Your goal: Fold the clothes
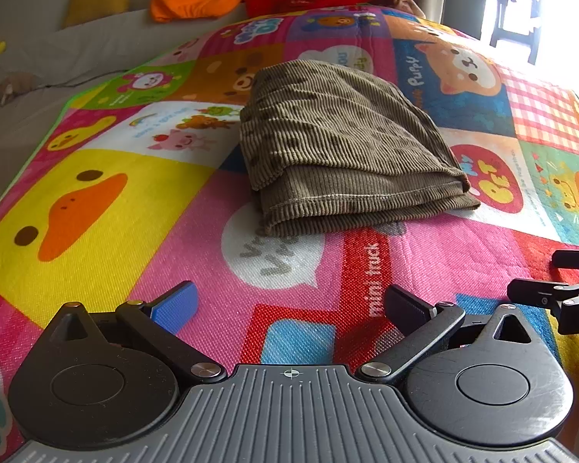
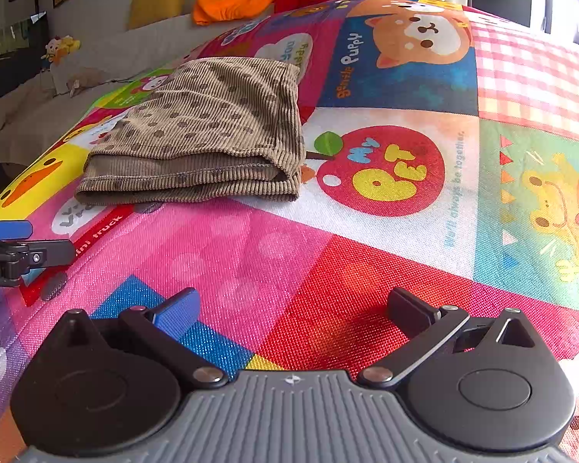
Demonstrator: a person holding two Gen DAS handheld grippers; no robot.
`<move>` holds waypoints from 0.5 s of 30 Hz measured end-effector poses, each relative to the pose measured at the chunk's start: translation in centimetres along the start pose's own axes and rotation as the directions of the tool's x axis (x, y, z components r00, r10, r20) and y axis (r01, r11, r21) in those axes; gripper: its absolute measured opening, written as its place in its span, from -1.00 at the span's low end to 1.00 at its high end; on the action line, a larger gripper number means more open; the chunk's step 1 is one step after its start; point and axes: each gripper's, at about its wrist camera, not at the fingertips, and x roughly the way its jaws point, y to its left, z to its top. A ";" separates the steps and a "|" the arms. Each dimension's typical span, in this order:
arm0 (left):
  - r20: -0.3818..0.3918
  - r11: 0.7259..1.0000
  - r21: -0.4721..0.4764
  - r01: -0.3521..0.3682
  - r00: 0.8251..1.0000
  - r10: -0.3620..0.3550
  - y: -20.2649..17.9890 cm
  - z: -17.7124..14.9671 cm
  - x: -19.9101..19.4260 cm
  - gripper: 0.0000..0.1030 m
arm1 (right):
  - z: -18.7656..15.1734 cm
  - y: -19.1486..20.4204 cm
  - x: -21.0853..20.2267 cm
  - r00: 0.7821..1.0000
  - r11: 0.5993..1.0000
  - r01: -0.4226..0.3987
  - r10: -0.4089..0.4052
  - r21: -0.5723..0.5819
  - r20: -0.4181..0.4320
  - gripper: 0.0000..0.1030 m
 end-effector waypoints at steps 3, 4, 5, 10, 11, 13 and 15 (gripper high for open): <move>0.000 1.000 0.001 -0.001 1.000 0.001 0.0 0.0 0.0 1.00 | 0.0 0.0 0.0 1.000 1.000 0.001 -0.001 0.000 0.000 1.00; -0.001 1.000 0.002 -0.001 1.000 0.001 0.0 0.0 0.0 1.00 | 0.0 0.0 0.0 1.000 1.000 0.001 -0.001 -0.001 -0.001 1.00; -0.001 1.000 0.001 -0.001 1.000 0.001 0.0 0.0 0.0 1.00 | 0.0 0.0 0.0 1.000 1.000 0.002 -0.002 -0.001 -0.001 1.00; 0.001 1.000 -0.005 0.005 1.000 -0.005 0.1 0.0 0.0 1.00 | 0.0 0.1 0.0 1.000 1.000 0.004 -0.004 -0.003 -0.002 1.00; 0.001 1.000 -0.007 0.006 1.000 -0.006 0.1 0.0 0.0 1.00 | 0.0 0.1 0.0 1.000 1.000 0.004 -0.004 -0.003 -0.002 1.00; 0.002 1.000 -0.010 0.009 1.000 -0.009 0.2 0.0 0.0 1.00 | 0.0 0.1 0.0 1.000 1.000 0.005 -0.005 -0.004 -0.003 1.00; 0.002 1.000 -0.012 0.011 1.000 -0.011 0.2 0.0 0.0 1.00 | 0.0 0.1 0.1 1.000 1.000 0.006 -0.006 -0.004 -0.003 1.00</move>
